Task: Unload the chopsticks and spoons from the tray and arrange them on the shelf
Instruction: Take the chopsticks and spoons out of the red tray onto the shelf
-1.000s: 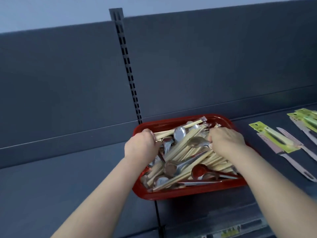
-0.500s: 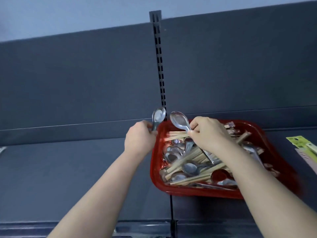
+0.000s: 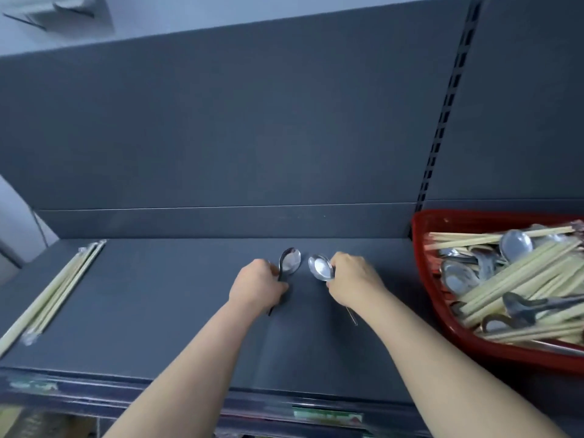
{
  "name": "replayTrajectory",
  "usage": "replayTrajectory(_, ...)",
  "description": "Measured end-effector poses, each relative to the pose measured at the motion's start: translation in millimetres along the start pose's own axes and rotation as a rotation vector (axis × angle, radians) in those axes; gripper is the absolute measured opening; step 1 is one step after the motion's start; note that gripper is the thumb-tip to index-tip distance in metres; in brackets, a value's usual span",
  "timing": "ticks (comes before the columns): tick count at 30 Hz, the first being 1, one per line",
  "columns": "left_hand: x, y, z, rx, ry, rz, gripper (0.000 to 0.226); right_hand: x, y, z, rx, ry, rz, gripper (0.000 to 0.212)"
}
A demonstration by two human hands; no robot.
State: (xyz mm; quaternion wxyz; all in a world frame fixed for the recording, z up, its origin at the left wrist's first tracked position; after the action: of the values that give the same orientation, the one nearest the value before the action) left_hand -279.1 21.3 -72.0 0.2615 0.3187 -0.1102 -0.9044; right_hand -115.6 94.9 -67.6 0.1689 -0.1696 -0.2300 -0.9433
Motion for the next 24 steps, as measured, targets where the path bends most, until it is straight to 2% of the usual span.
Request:
replayTrajectory(3,5,-9,-4,0.029,-0.006,-0.033,0.012,3,-12,-13,-0.039,-0.066,-0.033,0.024)
replayTrajectory(6,3,-14,-4,0.039,-0.141,-0.048,0.012,10,-17,-16,-0.060,-0.075,-0.034,0.030)
replayTrajectory(8,0,-14,2,0.008,-0.252,-0.046,0.017,13,-16,-13,-0.069,-0.027,-0.023,0.031)
replayTrajectory(11,-13,-11,6,-0.048,-0.324,-0.085,0.016,13,-3,2,-0.136,0.170,0.007,0.027)
replayTrajectory(14,-41,-5,7,-0.085,-0.315,-0.221,0.016,10,14,23,-0.273,0.339,0.055,0.025)
replayTrajectory(18,-93,12,-5,-0.091,-0.294,-0.446,0.013,-17,45,57,-0.427,0.292,0.099,0.025)
replayTrajectory(21,-132,27,-19,-0.118,-0.269,-0.555,0.016,-58,76,85,-0.545,0.279,0.065,0.025)
replayTrajectory(24,-172,37,-43,-0.080,-0.246,-0.675,0.017,-107,104,105,-0.563,0.238,-0.009,0.027)
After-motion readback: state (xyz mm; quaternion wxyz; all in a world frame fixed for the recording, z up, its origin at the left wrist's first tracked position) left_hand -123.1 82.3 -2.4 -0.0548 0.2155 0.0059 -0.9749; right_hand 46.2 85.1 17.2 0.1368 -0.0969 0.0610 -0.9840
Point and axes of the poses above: each hand's wrist, its own y-axis away from the middle knuckle, its own z-axis out of the back of the hand, x = y × z, the point moved 7 cm from there along -y, towards the middle knuckle, and after that the axes turned 13 degrees about x, right-handed, at the moved point
